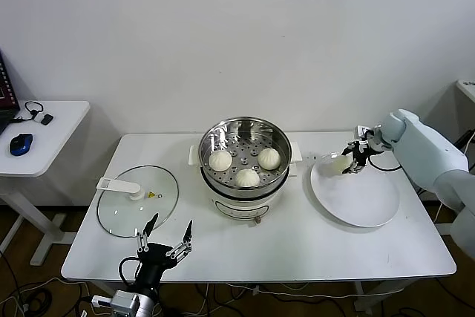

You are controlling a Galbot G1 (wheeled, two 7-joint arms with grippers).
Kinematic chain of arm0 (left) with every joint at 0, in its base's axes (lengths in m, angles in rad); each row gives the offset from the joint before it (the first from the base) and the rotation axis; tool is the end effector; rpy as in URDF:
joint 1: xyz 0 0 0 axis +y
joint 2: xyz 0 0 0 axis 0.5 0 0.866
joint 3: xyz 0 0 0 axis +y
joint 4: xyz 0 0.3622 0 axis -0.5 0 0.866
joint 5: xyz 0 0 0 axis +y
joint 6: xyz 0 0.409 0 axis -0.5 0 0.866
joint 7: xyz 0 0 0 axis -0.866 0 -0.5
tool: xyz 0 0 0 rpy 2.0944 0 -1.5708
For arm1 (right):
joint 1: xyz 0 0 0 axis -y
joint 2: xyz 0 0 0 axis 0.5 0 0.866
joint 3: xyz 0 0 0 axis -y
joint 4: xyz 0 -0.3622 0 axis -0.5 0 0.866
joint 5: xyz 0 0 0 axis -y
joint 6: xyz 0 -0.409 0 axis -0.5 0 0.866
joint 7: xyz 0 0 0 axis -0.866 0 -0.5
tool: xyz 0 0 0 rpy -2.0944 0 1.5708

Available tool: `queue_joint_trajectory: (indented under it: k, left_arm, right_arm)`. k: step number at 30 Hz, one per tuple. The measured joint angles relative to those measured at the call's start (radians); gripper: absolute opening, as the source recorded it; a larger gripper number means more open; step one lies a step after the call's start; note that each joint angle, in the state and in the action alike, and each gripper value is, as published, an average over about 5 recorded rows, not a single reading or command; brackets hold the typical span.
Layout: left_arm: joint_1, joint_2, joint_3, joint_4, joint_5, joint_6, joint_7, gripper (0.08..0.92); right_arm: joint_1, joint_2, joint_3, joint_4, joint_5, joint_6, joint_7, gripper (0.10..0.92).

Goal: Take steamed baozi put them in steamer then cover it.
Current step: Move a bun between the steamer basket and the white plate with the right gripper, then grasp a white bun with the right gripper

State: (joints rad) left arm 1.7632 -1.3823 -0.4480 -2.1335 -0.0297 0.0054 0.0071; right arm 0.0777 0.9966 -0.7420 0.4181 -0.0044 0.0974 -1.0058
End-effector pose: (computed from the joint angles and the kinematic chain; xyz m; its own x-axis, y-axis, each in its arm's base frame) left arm 0.1642 0.0013 -0.3368 -0.9703 0.1692 0.1730 0.1820 0.9814 0.0610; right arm 0.6567 -0.2668 -0.2586 -0.2865 -0.1680 0.9433 -0.9471 0.1985 -0.2523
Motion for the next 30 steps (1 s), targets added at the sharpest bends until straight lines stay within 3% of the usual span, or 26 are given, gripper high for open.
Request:
queue_joint_trajectory:
  k: [7,15,30]
  left_arm:
    - [-0.002,0.001,0.001,0.002,0.000,-0.001,0.000,0.823]
    - [-0.001,0.001,-0.001,-0.007,-0.003,0.000,-0.001,0.823]
    - [0.020,0.010,0.002,-0.033,-0.005,-0.006,-0.002,0.823]
  right_arm:
    - [-0.009,0.010,0.019,-0.010,-0.014,-0.001,0.015,0.815]
    - [0.028,-0.009,-0.017,0.022,0.017,-0.017,0.013,0.823]
    - [0.408,-0.144,-0.501,0.376,0.410,-0.127,-0.105,0.823]
